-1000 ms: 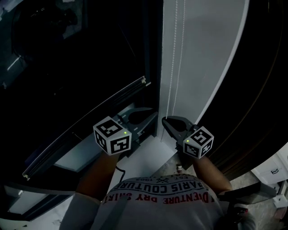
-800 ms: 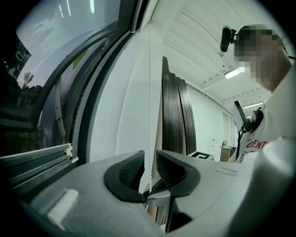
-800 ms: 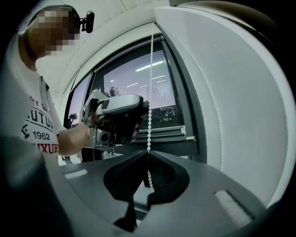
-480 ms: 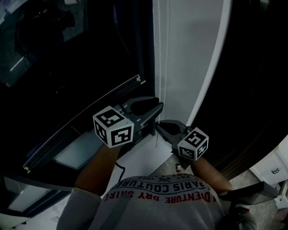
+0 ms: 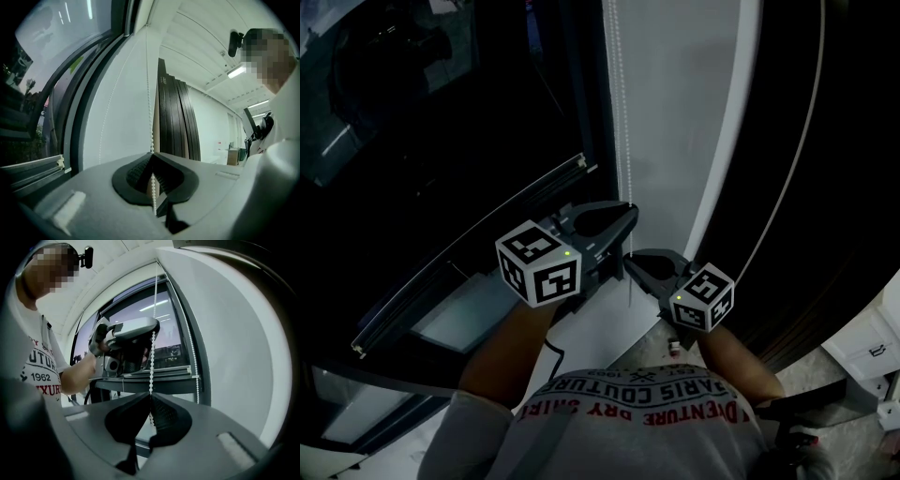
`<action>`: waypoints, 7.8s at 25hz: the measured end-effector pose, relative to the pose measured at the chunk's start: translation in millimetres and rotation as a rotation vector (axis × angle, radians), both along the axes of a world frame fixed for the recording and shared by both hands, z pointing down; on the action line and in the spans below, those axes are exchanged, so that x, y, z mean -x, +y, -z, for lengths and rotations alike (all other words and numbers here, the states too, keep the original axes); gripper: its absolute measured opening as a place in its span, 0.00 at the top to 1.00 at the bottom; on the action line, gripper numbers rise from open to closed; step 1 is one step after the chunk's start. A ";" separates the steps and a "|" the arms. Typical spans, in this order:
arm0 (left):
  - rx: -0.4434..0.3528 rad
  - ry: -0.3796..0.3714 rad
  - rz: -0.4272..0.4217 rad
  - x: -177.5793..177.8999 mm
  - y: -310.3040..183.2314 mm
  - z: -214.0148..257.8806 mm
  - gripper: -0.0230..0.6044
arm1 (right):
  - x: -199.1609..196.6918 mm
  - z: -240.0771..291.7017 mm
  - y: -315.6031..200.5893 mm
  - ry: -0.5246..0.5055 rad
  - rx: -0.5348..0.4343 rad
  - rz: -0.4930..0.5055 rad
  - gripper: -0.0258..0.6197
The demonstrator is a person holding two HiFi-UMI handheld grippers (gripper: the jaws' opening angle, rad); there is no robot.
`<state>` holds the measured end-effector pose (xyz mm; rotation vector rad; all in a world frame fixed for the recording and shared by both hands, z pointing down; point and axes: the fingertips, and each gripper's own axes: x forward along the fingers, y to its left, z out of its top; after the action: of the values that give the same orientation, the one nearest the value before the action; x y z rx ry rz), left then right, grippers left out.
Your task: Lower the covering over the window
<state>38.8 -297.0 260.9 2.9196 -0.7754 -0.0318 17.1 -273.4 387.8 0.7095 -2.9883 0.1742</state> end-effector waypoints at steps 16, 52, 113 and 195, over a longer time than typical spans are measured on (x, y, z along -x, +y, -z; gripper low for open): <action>0.076 -0.071 0.027 -4.3 21.1 -89.0 0.95 | -10.4 -88.9 20.1 0.042 0.152 -0.036 0.95; 0.139 -0.147 0.104 -7.2 47.0 -221.1 0.95 | -45.4 -105.5 33.0 0.140 0.178 0.055 0.81; 0.289 -0.446 0.101 32.4 57.0 -400.6 0.95 | 9.3 -83.6 1.9 0.102 0.094 -0.003 0.95; 0.017 -0.123 0.040 -1.1 -7.0 -124.8 0.95 | -15.8 -223.9 25.8 0.282 0.347 0.039 0.95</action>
<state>40.0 -303.9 385.7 2.9117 -0.8480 0.1522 32.9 -247.6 611.7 0.5791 -2.6066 0.5262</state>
